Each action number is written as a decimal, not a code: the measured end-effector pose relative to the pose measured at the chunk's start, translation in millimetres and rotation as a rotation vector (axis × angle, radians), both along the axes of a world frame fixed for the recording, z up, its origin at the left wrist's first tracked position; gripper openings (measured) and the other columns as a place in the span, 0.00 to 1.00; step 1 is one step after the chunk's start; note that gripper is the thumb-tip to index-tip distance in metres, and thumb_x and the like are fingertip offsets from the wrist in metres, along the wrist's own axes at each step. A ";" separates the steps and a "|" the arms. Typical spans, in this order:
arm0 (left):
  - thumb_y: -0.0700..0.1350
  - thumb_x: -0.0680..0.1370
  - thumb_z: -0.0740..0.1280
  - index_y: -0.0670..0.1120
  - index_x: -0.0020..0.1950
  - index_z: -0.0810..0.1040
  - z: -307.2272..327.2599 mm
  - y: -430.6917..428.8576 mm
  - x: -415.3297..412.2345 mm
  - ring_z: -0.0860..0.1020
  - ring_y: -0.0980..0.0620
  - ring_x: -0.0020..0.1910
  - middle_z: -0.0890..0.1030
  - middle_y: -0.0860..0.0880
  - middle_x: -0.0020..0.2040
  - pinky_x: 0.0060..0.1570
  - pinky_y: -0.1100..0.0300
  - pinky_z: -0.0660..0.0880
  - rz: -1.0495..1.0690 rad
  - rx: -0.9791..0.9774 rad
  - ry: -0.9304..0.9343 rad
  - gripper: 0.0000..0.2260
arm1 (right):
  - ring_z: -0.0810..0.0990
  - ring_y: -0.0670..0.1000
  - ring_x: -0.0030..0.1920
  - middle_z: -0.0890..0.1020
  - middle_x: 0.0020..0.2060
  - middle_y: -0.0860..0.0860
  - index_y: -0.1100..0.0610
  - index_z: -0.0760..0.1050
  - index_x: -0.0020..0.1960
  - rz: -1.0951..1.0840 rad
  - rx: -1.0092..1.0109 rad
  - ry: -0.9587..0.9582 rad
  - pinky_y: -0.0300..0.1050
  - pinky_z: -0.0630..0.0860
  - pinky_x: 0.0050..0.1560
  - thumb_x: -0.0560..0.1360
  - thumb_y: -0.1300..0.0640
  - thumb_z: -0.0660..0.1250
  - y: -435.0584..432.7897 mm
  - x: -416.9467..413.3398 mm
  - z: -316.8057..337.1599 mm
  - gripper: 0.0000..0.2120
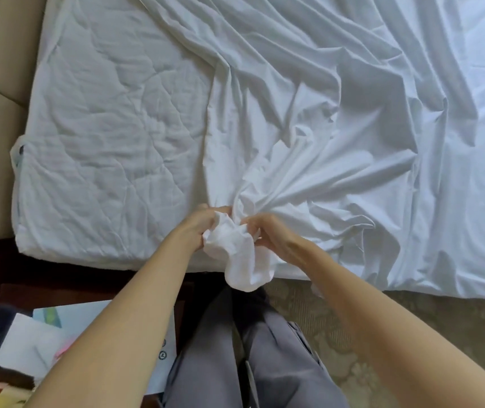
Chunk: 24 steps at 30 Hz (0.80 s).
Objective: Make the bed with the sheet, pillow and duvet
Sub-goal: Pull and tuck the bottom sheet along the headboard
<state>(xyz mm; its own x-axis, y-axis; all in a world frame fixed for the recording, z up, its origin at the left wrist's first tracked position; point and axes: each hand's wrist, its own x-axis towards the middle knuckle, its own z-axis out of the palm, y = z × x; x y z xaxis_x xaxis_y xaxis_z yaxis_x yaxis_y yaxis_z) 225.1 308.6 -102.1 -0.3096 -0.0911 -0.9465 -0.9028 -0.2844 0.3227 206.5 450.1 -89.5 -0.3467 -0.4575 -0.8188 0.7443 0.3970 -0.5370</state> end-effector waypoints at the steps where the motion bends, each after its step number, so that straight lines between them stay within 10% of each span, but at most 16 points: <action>1: 0.36 0.75 0.67 0.36 0.58 0.73 -2.8 -4.5 2.6 0.74 0.50 0.32 0.75 0.45 0.36 0.21 0.69 0.71 0.068 -0.068 0.045 0.13 | 0.71 0.46 0.32 0.73 0.28 0.48 0.56 0.69 0.27 -0.023 0.047 0.042 0.38 0.71 0.41 0.71 0.65 0.57 -1.8 -1.3 0.0 0.15; 6: 0.38 0.76 0.65 0.38 0.59 0.75 4.1 -57.4 13.1 0.76 0.48 0.40 0.79 0.47 0.40 0.37 0.64 0.74 0.390 -0.287 0.207 0.13 | 0.74 0.51 0.41 0.76 0.42 0.53 0.57 0.74 0.39 0.018 0.419 0.529 0.41 0.65 0.41 0.74 0.58 0.61 -23.5 -1.3 -7.3 0.07; 9: 0.37 0.75 0.64 0.39 0.53 0.77 13.6 -89.9 26.6 0.77 0.50 0.38 0.80 0.49 0.37 0.38 0.60 0.74 0.502 -0.287 0.267 0.07 | 0.58 0.56 0.73 0.48 0.76 0.56 0.50 0.53 0.76 0.461 0.443 0.796 0.43 0.67 0.59 0.73 0.59 0.67 -41.6 4.9 -18.2 0.36; 12: 0.34 0.73 0.63 0.42 0.40 0.71 20.2 -109.2 46.6 0.73 0.50 0.36 0.75 0.48 0.37 0.33 0.60 0.68 0.260 -0.602 0.326 0.04 | 0.41 0.60 0.76 0.35 0.75 0.55 0.46 0.41 0.77 0.782 0.408 0.914 0.59 0.54 0.73 0.72 0.51 0.70 -67.5 13.1 -21.6 0.46; 17: 0.34 0.74 0.61 0.42 0.43 0.64 14.3 -116.9 81.4 0.68 0.50 0.36 0.69 0.50 0.36 0.34 0.60 0.62 -0.029 -1.012 0.379 0.06 | 0.38 0.57 0.76 0.45 0.77 0.54 0.48 0.44 0.77 0.742 0.464 0.873 0.59 0.44 0.74 0.74 0.43 0.66 -105.9 24.5 -32.5 0.41; 20: 0.40 0.74 0.67 0.44 0.54 0.65 6.3 -124.7 98.4 0.74 0.46 0.48 0.73 0.46 0.50 0.45 0.56 0.71 0.079 -0.805 0.249 0.13 | 0.41 0.57 0.77 0.49 0.76 0.57 0.51 0.52 0.76 0.822 0.603 0.880 0.58 0.44 0.74 0.76 0.49 0.64 -113.6 24.8 -43.7 0.34; 24: 0.62 0.59 0.76 0.46 0.65 0.72 10.4 -128.1 116.1 0.81 0.48 0.53 0.82 0.48 0.56 0.57 0.52 0.77 -0.235 -0.033 0.115 0.39 | 0.71 0.59 0.63 0.76 0.59 0.58 0.57 0.71 0.61 0.820 0.622 0.974 0.51 0.62 0.64 0.78 0.60 0.56 -112.3 29.8 -49.8 0.13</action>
<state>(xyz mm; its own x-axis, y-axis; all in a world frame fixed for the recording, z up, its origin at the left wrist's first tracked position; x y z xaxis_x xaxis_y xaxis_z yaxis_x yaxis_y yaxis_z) 341.2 180.5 -91.7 -0.4316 -0.0341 -0.9014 -0.8996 -0.0585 0.4329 236.4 337.9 -139.3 -0.6972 -0.4607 -0.5493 -0.3703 0.8875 -0.2744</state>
